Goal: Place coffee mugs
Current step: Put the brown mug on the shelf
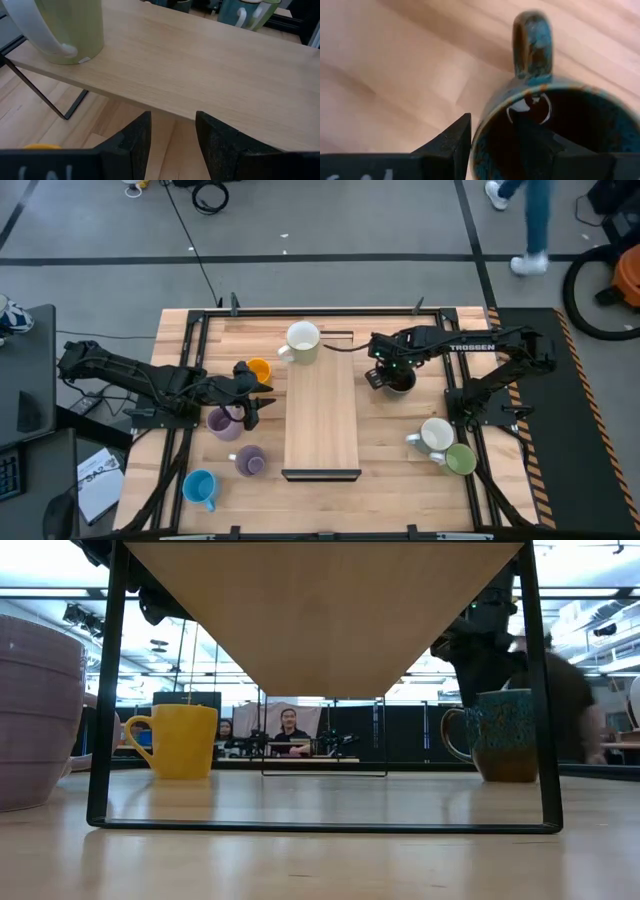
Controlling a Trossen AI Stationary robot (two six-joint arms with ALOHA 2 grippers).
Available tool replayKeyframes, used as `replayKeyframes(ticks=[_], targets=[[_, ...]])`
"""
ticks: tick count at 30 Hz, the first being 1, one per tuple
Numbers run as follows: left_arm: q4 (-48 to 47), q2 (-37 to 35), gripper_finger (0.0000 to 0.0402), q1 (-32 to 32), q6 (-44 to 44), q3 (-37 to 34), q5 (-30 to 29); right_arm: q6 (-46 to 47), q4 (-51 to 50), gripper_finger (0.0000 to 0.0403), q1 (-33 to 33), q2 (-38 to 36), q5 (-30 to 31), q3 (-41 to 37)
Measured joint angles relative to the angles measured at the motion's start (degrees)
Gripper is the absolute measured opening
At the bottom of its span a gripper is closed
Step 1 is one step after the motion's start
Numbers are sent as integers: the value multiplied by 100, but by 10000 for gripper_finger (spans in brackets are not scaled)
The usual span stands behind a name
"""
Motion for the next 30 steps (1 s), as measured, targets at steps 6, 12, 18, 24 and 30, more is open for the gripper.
replayKeyframes(ticks=[6,12,18,24,30], targets=[[0,0,160,0,1,0,0,-508,-329,152,61,0,-352,0],[0,0,160,0,0,0,0,-1320,-700,151,181,0,-473,0],[1,0,160,0,0,0,0,-1372,-876,151,241,0,-387,0],[2,0,160,0,0,0,0,-517,-794,151,236,0,-360,0],[1,0,160,-1,0,0,0,78,-386,151,225,0,-348,0]])
